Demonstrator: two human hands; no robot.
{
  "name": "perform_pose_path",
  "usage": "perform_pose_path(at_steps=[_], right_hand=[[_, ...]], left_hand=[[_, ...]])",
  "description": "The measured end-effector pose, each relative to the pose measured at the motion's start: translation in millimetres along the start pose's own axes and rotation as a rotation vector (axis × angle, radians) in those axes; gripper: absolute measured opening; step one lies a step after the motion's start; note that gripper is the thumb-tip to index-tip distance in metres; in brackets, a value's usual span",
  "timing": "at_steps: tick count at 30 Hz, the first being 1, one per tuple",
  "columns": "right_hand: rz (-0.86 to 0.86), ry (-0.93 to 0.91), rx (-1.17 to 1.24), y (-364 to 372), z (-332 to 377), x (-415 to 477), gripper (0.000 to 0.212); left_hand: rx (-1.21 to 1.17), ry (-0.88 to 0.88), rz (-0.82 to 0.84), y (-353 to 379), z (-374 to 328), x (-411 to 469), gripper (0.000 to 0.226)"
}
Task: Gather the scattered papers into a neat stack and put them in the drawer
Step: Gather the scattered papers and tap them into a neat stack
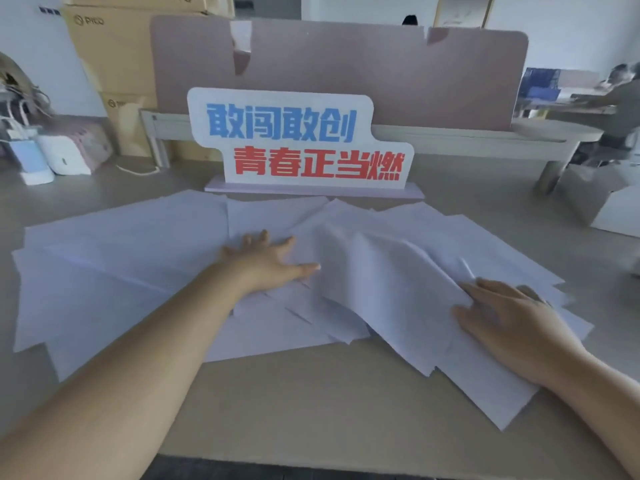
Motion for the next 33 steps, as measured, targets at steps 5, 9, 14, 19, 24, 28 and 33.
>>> perform_pose_path(at_steps=[5,9,14,19,24,28,33], right_hand=[[-0.423,0.045,0.477,-43,-1,-16,0.047],[-0.222,0.222,0.274,-26,-9,-1,0.059],[0.084,0.218,-0.013,9,12,-3,0.066],[0.030,0.081,-0.006,16,71,-23,0.057],[-0.091,0.226,0.388,0,80,3,0.028],[-0.013,0.601,0.126,11,50,50,0.063],[0.012,0.571,0.075,42,64,86,0.068]], left_hand=[[-0.248,-0.068,-0.209,-23,27,3,0.086],[-0.134,-0.263,-0.056,-8,51,1,0.093],[-0.137,-0.249,-0.052,-8,33,-6,0.085],[-0.234,-0.139,-0.220,-24,20,-9,0.070],[-0.192,-0.247,-0.234,-36,40,-15,0.062],[-0.027,-0.303,-0.052,-27,62,-13,0.082],[-0.125,-0.337,-0.060,-8,80,-6,0.080]])
Point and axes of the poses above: each hand's wrist, its own x-axis towards the middle knuckle, its own y-axis out of the palm, z = x × y, the point moved 9 cm from there along x, towards the middle knuckle, and after that the axes turned 7 degrees about x, right-handed, at the moved point
